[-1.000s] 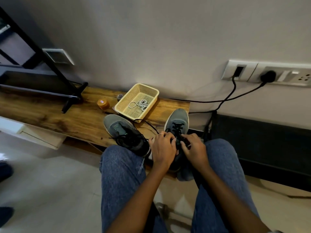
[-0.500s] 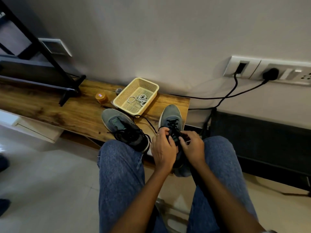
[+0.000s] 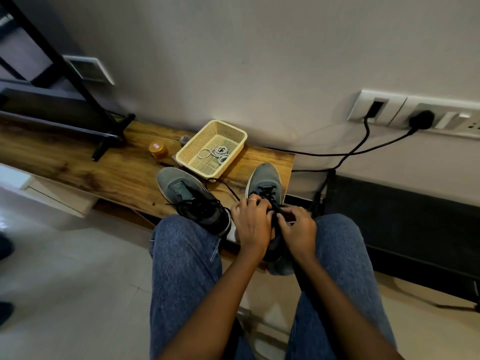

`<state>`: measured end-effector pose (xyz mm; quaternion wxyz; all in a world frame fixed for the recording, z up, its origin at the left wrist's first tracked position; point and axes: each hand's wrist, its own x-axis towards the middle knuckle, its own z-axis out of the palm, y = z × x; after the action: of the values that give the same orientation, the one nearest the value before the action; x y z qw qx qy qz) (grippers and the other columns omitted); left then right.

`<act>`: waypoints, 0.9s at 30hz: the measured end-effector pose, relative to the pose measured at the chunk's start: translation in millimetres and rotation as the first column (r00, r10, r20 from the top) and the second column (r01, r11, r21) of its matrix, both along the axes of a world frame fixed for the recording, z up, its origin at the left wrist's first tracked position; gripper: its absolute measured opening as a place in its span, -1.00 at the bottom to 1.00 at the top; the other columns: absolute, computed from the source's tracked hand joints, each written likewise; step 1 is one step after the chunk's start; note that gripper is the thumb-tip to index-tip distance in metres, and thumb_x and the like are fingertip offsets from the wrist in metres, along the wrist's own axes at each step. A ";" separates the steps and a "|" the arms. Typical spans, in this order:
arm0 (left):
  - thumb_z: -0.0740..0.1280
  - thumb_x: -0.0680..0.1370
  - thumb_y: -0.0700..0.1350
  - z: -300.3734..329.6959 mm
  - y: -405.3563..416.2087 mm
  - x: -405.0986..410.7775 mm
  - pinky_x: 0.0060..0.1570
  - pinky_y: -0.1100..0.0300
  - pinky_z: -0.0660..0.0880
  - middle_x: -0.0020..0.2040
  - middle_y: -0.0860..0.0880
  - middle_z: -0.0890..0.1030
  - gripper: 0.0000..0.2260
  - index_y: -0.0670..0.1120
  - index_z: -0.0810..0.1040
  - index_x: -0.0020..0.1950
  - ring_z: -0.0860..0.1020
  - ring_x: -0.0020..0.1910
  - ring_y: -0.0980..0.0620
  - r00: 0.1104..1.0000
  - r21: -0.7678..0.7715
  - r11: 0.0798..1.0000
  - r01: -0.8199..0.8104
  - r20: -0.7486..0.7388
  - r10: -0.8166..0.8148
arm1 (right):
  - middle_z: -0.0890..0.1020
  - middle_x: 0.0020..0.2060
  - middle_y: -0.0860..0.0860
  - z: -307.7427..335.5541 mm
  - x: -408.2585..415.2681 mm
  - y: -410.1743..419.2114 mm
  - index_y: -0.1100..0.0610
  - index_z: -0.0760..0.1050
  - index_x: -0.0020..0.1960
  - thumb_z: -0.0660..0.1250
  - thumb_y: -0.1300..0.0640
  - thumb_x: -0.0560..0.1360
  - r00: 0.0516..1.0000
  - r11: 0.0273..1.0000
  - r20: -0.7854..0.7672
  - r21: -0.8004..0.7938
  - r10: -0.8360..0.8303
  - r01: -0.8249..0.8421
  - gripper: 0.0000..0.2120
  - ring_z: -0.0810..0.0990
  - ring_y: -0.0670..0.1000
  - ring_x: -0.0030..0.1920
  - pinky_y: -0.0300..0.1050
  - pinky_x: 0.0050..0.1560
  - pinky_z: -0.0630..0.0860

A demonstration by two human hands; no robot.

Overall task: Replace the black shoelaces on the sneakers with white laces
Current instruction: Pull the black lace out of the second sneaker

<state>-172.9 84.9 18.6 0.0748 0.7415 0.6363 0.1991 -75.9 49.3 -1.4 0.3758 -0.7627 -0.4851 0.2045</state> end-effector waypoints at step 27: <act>0.30 0.57 -0.02 -6.1 6.7 -4.0 0.12 0.11 0.36 0.08 -0.02 0.58 -0.84 -0.07 0.59 0.05 0.48 0.09 -0.03 0.988 -0.124 0.986 0.115 0.120 -0.100 | 0.60 -0.11 0.01 14.5 -3.6 7.2 0.10 0.50 -0.02 0.32 0.07 0.50 0.997 0.979 0.051 -0.193 -0.050 0.059 -0.89 0.57 0.04 -0.08 -0.04 -0.14 0.50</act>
<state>-176.9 91.5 12.5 0.1697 0.7559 0.6016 0.1945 -79.5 56.5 13.2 0.2937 -0.8133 -0.4501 0.2228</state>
